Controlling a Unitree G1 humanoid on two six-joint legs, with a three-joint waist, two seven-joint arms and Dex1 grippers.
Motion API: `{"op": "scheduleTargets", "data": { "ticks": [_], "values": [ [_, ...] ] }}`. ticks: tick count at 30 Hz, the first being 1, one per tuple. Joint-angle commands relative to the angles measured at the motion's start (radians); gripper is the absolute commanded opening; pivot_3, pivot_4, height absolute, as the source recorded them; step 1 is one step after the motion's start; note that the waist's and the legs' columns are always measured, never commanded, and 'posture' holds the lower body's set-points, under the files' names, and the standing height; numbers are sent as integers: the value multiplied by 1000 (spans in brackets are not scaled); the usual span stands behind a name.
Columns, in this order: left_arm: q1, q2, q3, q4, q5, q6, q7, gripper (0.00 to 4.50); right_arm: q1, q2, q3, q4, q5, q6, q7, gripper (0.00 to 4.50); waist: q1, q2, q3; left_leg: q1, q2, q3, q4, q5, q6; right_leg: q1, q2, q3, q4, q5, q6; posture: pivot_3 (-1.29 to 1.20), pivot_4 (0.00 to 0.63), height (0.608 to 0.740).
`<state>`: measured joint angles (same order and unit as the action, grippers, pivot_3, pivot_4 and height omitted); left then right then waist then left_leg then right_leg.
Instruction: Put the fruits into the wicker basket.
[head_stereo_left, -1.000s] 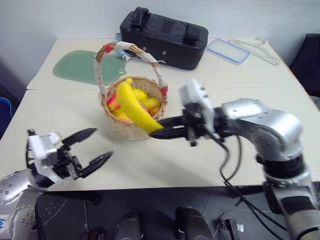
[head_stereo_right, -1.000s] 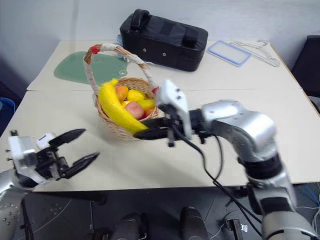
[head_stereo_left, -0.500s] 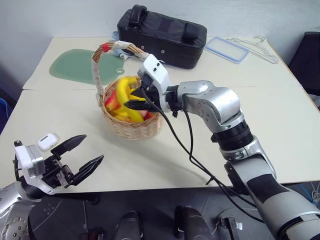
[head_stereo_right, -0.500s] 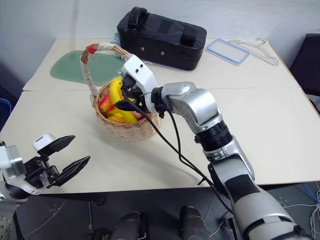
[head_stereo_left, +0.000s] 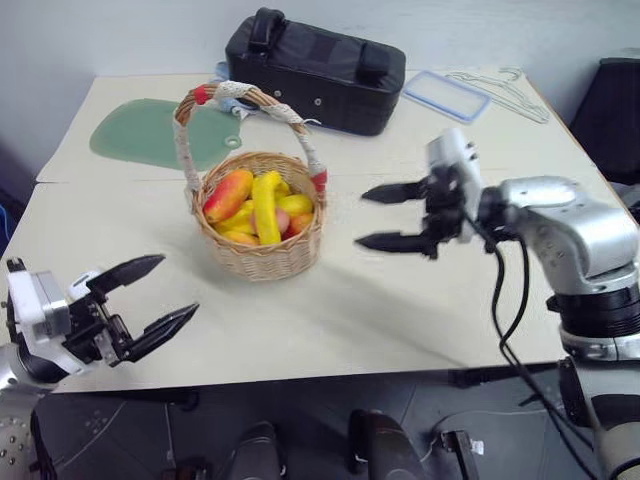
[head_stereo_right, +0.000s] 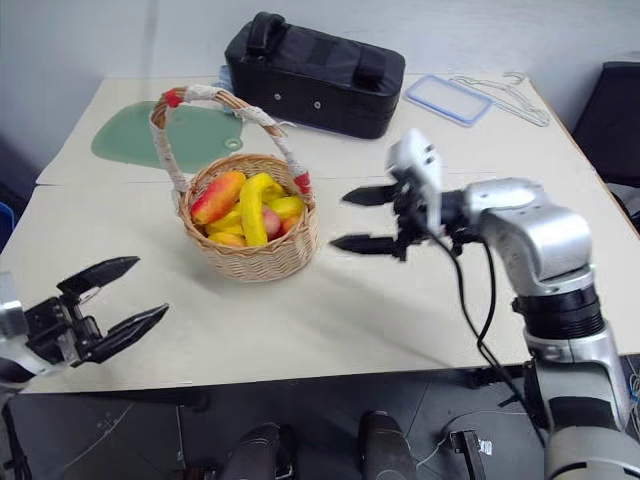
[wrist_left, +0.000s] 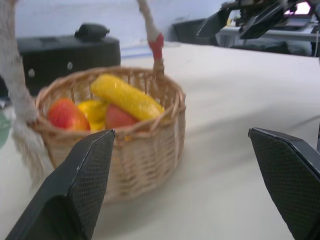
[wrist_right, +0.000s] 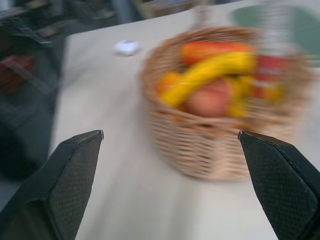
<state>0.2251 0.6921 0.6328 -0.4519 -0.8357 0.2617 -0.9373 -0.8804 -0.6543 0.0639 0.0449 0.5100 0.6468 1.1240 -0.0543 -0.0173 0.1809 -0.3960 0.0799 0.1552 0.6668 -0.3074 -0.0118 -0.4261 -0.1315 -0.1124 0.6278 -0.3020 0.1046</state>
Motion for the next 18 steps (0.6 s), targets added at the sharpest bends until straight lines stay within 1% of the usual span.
{"op": "scheduleTargets", "data": {
  "ticks": [1, 2, 4, 5, 7, 8, 10, 13, 16, 17, 18],
  "values": [
    [-4, 6, 1, 2, -19, 17, 0, 4500, -84, 128, 24, 154, -72, -197, -15, 4465, -9, 0, 0, 3, 1, 2, -1, 0, -1, 0, 0, 1, 1, 0, -1, 0, 150, 740],
    [-7, 1, -11, 2, -10, 16, 0, 4500, -104, 175, 26, 198, -80, -229, -21, 4465, -12, 0, 0, 6, 1, 4, -3, 1, -2, 0, 1, 1, 1, 1, -3, 0, 150, 740],
    [-21, -7, -33, 10, 7, 12, 5, 4500, -145, 257, 29, 291, -105, -293, -28, 4465, -17, 0, 0, 7, 1, 5, -4, 1, -4, -1, 2, 0, 4, 2, -4, 0, 150, 740],
    [-32, -11, -48, 11, 15, 10, 10, 4500, -172, 297, 42, 346, -129, -328, -34, 4465, -17, 0, 0, 7, 1, 5, -4, 1, -4, -2, 2, 0, 8, 2, -4, 0, 150, 740],
    [-51, -15, -73, 10, 23, 10, 16, 4500, -222, 351, 69, 435, -173, -382, -21, 4465, -17, 1, 0, 7, 1, 5, -4, 1, -5, -3, 2, 0, 11, 2, -4, 0, 150, 740],
    [-61, -14, -82, 11, 26, 11, 16, 4500, -249, 373, 76, 481, -187, -389, -17, 4296, -17, 1, 0, 6, 2, 5, -4, 1, -5, -4, 2, 0, 11, 2, -4, 0, 150, 740],
    [-76, -10, -92, 21, 31, 10, 13, 4500, -294, 408, 79, 561, -199, -399, -6, 3875, -14, 0, 0, 5, 1, 5, -4, 0, -4, -4, 2, -1, 10, 2, -4, 0, 150, 740],
    [-92, -7, -99, 38, 37, 4, 8, 4500, -334, 446, 77, 637, -217, -446, 21, 2845, -10, 0, 0, 5, 1, 5, -3, -1, -4, -3, 2, -1, 9, 2, -3, 0, 150, 740],
    [-95, -10, -100, 41, 43, 3, 4, 4500, -339, 458, 55, 641, -210, -456, 31, 1821, -7, 0, 0, 5, 1, 5, -3, -1, -4, -3, 2, -1, 10, 2, -3, 0, 150, 740],
    [-93, -14, -103, 39, 46, 2, 3, 4500, -330, 455, 48, 626, -204, -450, 38, 1589, -6, 0, 0, 5, 1, 5, -3, -1, -4, -3, 2, 0, 10, 2, -3, 0, 150, 740],
    [-89, -18, -107, 38, 52, -2, 1, 4500, -316, 449, 44, 607, -198, -446, 45, 1228, -5, 1, 0, 5, 2, 5, -3, -1, -4, -3, 2, 0, 10, 2, -3, 0, 150, 740]
  ]
}}
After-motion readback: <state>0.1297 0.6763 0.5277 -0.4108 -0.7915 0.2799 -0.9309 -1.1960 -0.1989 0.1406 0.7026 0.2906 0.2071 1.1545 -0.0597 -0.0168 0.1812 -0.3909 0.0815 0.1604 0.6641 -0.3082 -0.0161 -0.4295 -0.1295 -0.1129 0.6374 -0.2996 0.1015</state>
